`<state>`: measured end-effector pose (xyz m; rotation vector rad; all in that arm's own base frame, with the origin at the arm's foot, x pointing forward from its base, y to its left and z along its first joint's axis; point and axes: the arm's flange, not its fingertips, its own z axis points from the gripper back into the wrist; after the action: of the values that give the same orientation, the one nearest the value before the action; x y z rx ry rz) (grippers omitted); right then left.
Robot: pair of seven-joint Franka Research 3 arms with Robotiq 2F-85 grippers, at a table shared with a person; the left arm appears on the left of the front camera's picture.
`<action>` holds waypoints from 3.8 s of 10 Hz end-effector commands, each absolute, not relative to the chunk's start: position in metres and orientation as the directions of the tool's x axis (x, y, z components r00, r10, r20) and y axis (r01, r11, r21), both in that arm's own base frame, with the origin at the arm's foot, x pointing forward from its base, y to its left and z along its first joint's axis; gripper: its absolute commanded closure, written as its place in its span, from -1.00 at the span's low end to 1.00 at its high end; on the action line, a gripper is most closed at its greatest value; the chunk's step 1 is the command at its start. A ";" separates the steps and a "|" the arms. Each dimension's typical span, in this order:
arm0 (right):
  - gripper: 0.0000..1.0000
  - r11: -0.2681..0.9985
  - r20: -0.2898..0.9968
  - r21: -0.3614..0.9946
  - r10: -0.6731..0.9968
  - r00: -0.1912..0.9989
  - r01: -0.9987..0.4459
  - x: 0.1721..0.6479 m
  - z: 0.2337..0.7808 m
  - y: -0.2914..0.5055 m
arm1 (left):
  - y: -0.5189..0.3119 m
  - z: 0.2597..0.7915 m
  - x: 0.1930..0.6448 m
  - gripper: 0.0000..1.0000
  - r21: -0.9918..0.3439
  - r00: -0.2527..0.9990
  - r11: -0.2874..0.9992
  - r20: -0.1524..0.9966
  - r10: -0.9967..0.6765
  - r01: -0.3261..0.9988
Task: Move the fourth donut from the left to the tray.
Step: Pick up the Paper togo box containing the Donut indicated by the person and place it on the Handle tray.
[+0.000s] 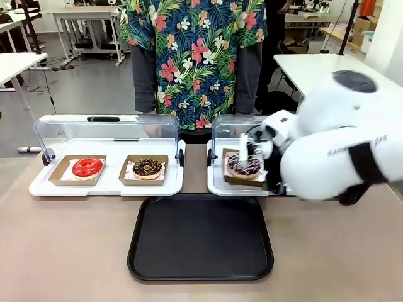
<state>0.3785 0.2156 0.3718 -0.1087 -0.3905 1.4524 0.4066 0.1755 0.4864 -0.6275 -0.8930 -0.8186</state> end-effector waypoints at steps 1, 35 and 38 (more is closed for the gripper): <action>0.96 0.147 0.178 -0.321 0.980 0.093 -0.936 0.337 0.356 0.249 | 0.174 0.488 0.407 -1.00 -0.139 0.362 0.545 0.873 -0.327 0.827; -1.00 0.008 0.154 -0.260 0.987 -0.033 -0.966 0.272 0.353 0.339 | 0.174 0.488 0.407 -1.00 -0.139 0.362 0.545 0.873 -0.327 0.827; -1.00 0.008 0.154 -0.260 0.987 -0.033 -0.966 0.272 0.353 0.339 | 0.174 0.488 0.407 -1.00 -0.139 0.362 0.545 0.873 -0.327 0.827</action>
<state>0.2731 0.3359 0.3515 -0.0785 -0.3135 1.5804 0.4065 0.1757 0.4864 -0.6275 -0.8931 -0.8182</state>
